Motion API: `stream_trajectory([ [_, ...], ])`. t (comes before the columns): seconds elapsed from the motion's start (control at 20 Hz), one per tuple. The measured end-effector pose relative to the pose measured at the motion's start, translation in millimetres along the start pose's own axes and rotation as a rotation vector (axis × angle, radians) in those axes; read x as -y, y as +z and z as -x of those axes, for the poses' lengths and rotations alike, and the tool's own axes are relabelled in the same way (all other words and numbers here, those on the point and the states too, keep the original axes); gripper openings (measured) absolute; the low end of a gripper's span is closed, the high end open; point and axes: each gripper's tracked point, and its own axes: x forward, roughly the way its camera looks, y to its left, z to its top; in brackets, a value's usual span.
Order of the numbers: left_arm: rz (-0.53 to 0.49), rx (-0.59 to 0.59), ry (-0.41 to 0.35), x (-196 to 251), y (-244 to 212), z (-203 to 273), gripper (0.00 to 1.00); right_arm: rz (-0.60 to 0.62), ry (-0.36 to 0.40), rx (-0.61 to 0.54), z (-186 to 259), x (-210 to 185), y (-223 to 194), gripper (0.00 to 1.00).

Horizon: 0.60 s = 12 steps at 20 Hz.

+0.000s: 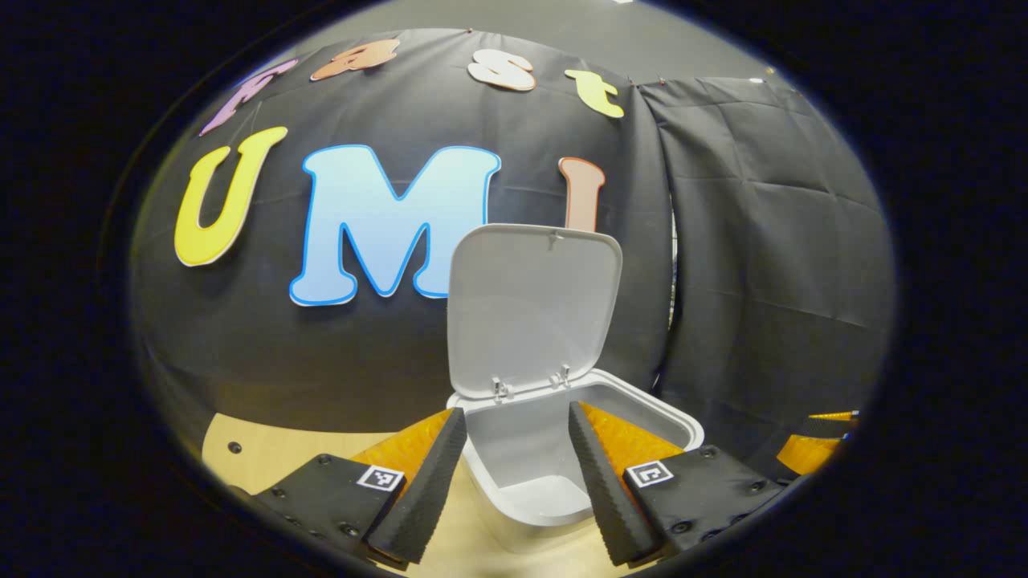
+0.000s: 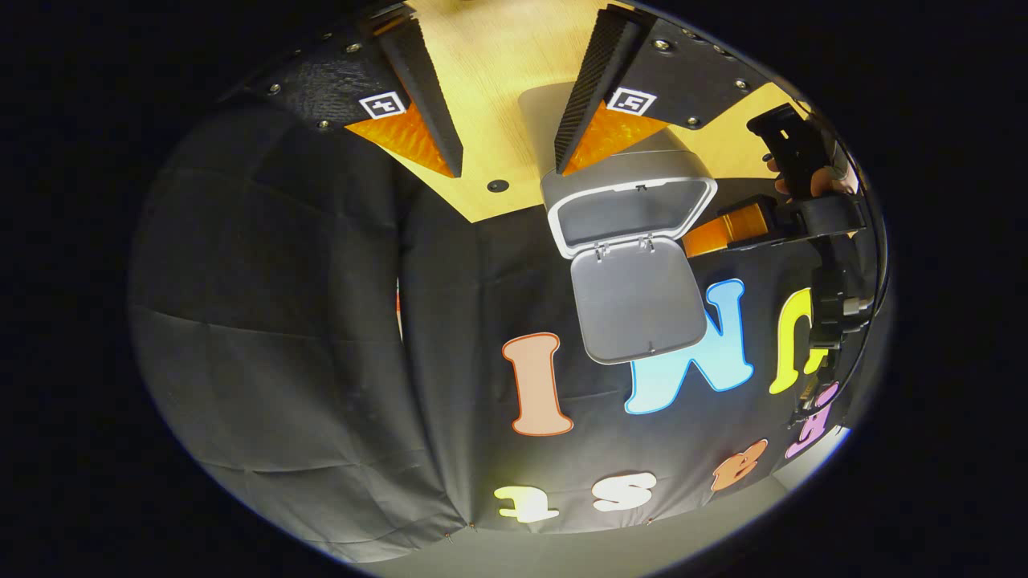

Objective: Press the lid of the desktop garbage bin to open it, pick up the crumpled paper on the desktop and throw it into the bin, then pick up the pop can on the desktop and drop it into the bin, and finally close the garbage bin lid.

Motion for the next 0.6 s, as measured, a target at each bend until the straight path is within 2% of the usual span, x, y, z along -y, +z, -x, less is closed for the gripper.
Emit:
stream_trajectory([
  [0.25, 0.016, -0.007, 0.073, -37, -4, 17, 0.85, 0.015, 0.066, -0.02, -6, -24, -7, 0.76],
  [0.6, 0.046, -0.006, 0.195, -97, -10, 53, 0.86, 0.069, 0.215, -0.069, -13, -78, -23, 0.76],
])
